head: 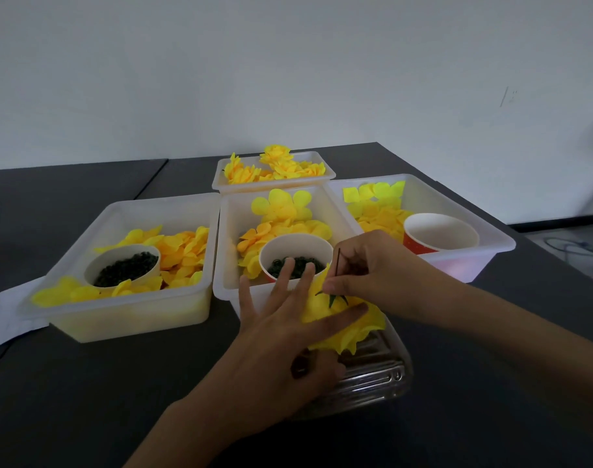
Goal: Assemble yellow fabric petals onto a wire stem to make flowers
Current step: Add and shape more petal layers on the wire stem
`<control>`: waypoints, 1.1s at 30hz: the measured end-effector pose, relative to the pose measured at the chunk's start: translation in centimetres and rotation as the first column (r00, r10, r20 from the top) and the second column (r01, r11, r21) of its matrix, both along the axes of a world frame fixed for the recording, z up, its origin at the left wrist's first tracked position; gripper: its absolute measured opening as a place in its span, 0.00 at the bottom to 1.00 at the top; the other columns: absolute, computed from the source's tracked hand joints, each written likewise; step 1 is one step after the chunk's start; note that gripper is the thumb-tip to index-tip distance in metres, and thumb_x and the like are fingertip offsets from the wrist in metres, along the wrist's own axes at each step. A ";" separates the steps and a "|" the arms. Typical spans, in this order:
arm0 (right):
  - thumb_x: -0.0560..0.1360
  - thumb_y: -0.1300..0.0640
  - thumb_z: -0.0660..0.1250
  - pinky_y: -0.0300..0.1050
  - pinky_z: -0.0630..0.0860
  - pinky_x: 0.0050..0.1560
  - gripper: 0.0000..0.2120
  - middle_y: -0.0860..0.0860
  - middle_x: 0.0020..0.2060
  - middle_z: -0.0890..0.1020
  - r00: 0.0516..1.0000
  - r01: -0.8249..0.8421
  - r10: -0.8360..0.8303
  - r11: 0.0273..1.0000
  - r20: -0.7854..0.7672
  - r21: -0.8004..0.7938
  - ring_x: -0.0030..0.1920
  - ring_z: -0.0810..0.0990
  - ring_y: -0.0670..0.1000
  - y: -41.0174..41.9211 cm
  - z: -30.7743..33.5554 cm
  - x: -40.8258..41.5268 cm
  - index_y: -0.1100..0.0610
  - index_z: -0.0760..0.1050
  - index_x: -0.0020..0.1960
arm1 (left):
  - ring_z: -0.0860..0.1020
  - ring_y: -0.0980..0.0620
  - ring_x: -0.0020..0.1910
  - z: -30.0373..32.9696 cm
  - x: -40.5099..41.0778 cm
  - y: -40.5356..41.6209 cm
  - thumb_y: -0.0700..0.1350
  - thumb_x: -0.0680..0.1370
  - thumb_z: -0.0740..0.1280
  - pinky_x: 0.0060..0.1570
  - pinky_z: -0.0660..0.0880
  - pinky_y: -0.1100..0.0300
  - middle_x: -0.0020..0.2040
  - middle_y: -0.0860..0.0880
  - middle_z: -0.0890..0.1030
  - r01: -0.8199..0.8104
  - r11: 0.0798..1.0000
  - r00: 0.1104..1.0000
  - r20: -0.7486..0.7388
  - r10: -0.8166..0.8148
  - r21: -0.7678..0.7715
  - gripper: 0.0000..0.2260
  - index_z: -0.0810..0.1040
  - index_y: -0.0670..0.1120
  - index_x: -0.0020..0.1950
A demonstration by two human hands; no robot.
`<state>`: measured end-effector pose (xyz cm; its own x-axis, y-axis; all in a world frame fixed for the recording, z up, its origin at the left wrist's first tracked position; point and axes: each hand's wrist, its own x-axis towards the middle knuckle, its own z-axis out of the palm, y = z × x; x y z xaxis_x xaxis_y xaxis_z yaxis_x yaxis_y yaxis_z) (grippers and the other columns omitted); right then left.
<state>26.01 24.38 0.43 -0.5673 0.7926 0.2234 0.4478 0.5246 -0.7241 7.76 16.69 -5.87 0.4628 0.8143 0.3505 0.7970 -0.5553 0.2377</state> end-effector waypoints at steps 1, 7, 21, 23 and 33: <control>0.70 0.60 0.75 0.37 0.74 0.32 0.09 0.49 0.30 0.83 1.000 -0.004 0.004 1.000 0.004 -0.003 0.31 0.78 0.42 0.0 0.1 0.0 0.55 0.79 0.33 | 0.32 0.53 0.77 0.1 -0.5 -0.1 0.63 0.78 0.58 0.67 0.28 0.36 0.80 0.57 0.41 0.032 0.998 0.995 0.091 -0.028 -0.045 0.24 0.53 0.75 0.72; 0.71 0.59 0.75 0.34 0.73 0.32 0.07 0.46 0.29 0.81 1.000 0.019 -0.018 1.000 0.024 -0.022 0.30 0.77 0.40 -0.2 -0.2 -0.1 0.59 0.81 0.36 | 0.64 0.56 0.74 2.0 -1.9 -0.5 0.53 0.78 0.60 0.66 0.66 0.54 0.72 0.57 0.70 0.045 0.997 0.698 0.716 0.012 -0.061 0.16 0.80 0.56 0.63; 0.72 0.59 0.73 0.34 0.73 0.41 0.10 0.40 0.32 0.79 0.995 0.069 -0.069 0.998 -0.066 -0.014 0.38 0.77 0.40 -0.8 -2.7 -0.3 0.64 0.78 0.38 | 0.76 0.50 0.58 5.2 -1.1 -0.2 0.49 0.77 0.58 0.49 0.70 0.71 0.54 0.45 0.79 -0.023 0.999 0.625 0.781 -0.014 0.036 0.15 0.82 0.44 0.53; 0.72 0.56 0.73 0.47 0.76 0.46 0.10 0.49 0.36 0.81 0.992 0.103 -0.103 0.995 -0.066 -0.012 0.41 0.77 0.48 -0.9 -3.0 -0.3 0.61 0.78 0.38 | 0.77 0.50 0.57 5.5 -1.0 -0.1 0.50 0.77 0.59 0.52 0.71 0.67 0.53 0.47 0.80 -0.041 0.999 0.637 0.771 0.004 0.028 0.15 0.82 0.45 0.52; 0.73 0.51 0.72 0.51 0.68 0.55 0.05 0.48 0.44 0.76 0.975 0.208 -0.218 0.967 0.048 0.148 0.50 0.71 0.50 -2.2 -2.7 0.0 0.48 0.79 0.39 | 0.76 0.66 0.51 5.4 1.3 1.6 0.43 0.79 0.65 0.45 0.69 0.75 0.52 0.58 0.82 -0.204 0.956 0.783 0.551 0.289 -0.211 0.09 0.84 0.52 0.52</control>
